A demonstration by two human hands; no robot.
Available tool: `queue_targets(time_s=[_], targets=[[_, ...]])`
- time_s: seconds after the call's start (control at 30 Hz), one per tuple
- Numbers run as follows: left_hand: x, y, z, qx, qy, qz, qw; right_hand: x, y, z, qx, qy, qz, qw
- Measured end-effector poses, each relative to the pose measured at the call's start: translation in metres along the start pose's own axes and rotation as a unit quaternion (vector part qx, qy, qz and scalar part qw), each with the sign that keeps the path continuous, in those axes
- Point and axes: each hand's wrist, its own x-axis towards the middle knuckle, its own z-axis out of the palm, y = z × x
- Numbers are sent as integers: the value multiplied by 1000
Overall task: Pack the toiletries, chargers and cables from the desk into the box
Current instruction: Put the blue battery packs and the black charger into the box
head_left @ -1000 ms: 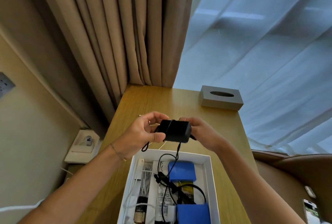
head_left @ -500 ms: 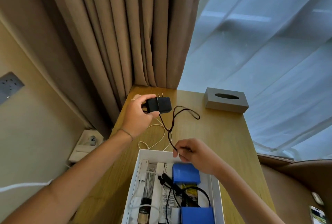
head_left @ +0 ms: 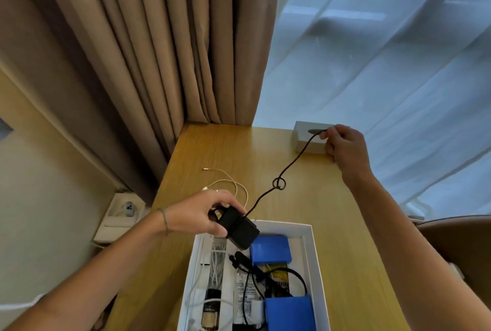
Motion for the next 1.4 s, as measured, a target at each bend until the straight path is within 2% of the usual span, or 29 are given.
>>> queue_targets(time_s=[0.1,0.2,0.3,0.4,0.47,0.5,0.53,0.57,0.63,0.67,0.77,0.87,0.97,1.07,1.13,1.23,1.33,1.37,1.4], targets=[[-14,6,-1,-104,-45,37,993,10,40,4,-149,-1,7,989],[-17,9,0,-216,-31,80,973,-2,74,24,-295,-71,6,953],[-17,9,0,-314,-42,100,943,-21,96,47,-354,-135,-7,925],[-15,12,0,-350,-73,122,926,-42,100,63,-370,-191,31,909],[-13,12,1,-375,-81,120,916,-54,87,65,-356,-195,16,914],[-12,11,2,-388,-76,114,911,-61,78,64,-313,-183,-6,932],[-12,10,3,-400,-65,105,908,-68,68,61,-232,-188,-23,954],[-12,8,4,-408,-50,97,906,-77,56,58,-121,-226,-25,966],[-13,4,5,-418,-21,89,904,-96,37,54,76,-347,18,934],[-13,3,5,-414,-11,87,906,-104,33,53,111,-386,34,915],[-13,0,3,-380,-5,75,922,-110,34,54,84,-426,7,901],[-15,1,0,-362,-54,70,928,-95,38,47,74,-446,4,892],[-14,6,-1,-335,-98,73,934,-81,38,40,76,-431,12,899],[-10,16,5,-333,-94,90,934,-78,37,55,-18,-404,-44,914],[-6,21,8,-351,-75,108,927,-84,38,71,-2,-397,-26,918],[-5,22,6,-402,-14,146,904,-99,41,92,125,-353,62,925],[-9,19,1,-511,84,139,844,-117,53,107,56,-309,51,948],[-8,16,1,-501,142,120,845,-123,57,108,27,-312,48,949],[-7,13,2,-453,211,93,861,-129,57,109,-8,-322,44,946]])
